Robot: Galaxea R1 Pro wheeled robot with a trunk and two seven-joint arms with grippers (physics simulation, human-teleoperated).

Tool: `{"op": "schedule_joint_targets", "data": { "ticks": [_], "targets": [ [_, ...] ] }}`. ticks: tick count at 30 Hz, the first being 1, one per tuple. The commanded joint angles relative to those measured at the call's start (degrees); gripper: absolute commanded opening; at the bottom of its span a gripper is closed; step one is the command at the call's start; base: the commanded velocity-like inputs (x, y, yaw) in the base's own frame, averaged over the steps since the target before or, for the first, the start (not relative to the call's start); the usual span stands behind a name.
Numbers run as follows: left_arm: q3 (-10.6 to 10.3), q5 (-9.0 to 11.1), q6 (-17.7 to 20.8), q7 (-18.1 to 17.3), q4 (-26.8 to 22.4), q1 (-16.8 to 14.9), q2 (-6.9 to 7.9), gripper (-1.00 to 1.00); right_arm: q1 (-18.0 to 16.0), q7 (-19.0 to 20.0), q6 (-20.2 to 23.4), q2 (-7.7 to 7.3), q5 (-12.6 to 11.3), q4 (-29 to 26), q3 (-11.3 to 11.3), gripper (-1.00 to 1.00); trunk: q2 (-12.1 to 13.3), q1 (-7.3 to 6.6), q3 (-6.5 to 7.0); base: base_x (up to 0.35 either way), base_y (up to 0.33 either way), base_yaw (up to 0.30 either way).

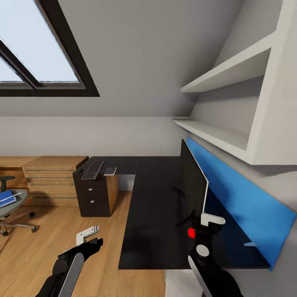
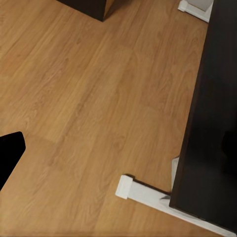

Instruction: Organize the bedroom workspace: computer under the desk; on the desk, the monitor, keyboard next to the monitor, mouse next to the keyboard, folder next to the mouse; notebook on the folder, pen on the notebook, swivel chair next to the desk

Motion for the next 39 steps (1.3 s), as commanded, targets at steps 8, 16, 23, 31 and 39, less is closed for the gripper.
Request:
{"op": "schedule_joint_targets", "data": {
  "ticks": [8,16,23,31,39],
  "targets": [
    [0.1,0.6,0.2,0.2,-0.1,-0.1,-0.04,1.0,0.0,-0.2,0.0,-0.08,-0.2,0.0,0.2,1.0,-0.1,0.0,-0.09,-0.009,-0.018,0.0],
    [0.1,0.7,0.2,0.2,-0.2,-0.1,-0.04,1.0,-0.1,-0.2,0.0,-0.14,-0.2,0.0,0.2,1.0,-0.1,0.0,-0.09,0.0,-0.108,0.0],
    [0.1,0.7,0.2,0.2,-0.2,-0.1,-0.04,1.0,-0.1,-0.2,0.0,-0.14,-0.2,0.0,0.2,1.0,-0.1,0.0,-0.09,-0.001,-0.026,0.0],
    [0.1,0.7,0.2,0.2,-0.2,-0.1,-0.04,1.0,-0.1,-0.1,0.0,-0.13,-0.2,0.0,0.2,1.0,-0.1,0.0,-0.09,-0.027,-0.052,0.0],
    [0.1,0.7,0.2,0.2,-0.2,0.0,-0.04,1.0,-0.1,-0.1,0.0,-0.14,-0.2,0.0,0.2,1.0,-0.1,0.0,-0.09,-0.002,-0.004,0.0]
  ]
}}
